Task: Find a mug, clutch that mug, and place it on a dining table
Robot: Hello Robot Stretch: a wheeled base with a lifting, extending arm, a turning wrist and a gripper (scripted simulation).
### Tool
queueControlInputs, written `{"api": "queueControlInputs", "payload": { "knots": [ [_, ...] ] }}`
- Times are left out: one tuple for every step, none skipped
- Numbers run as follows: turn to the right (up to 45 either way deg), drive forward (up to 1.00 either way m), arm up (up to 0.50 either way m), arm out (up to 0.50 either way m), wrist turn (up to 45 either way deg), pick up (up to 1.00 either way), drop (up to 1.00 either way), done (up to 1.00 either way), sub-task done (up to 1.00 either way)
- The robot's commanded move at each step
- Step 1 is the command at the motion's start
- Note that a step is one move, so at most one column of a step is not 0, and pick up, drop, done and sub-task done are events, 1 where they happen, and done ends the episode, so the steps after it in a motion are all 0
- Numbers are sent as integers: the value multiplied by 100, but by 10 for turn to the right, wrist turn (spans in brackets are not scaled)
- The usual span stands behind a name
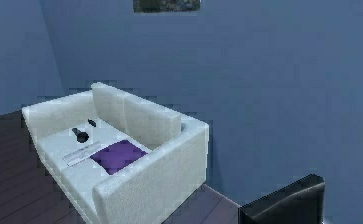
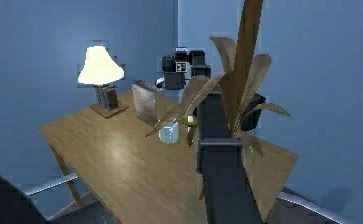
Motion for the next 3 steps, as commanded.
{"api": "queueControlInputs", "payload": {
  "knots": [
    [0,0,4,0,0,0,0,0,0],
    [0,0,0,-8,0,0,0,0,0],
    [0,0,0,0,0,0,0,100,0]
  ]
}}
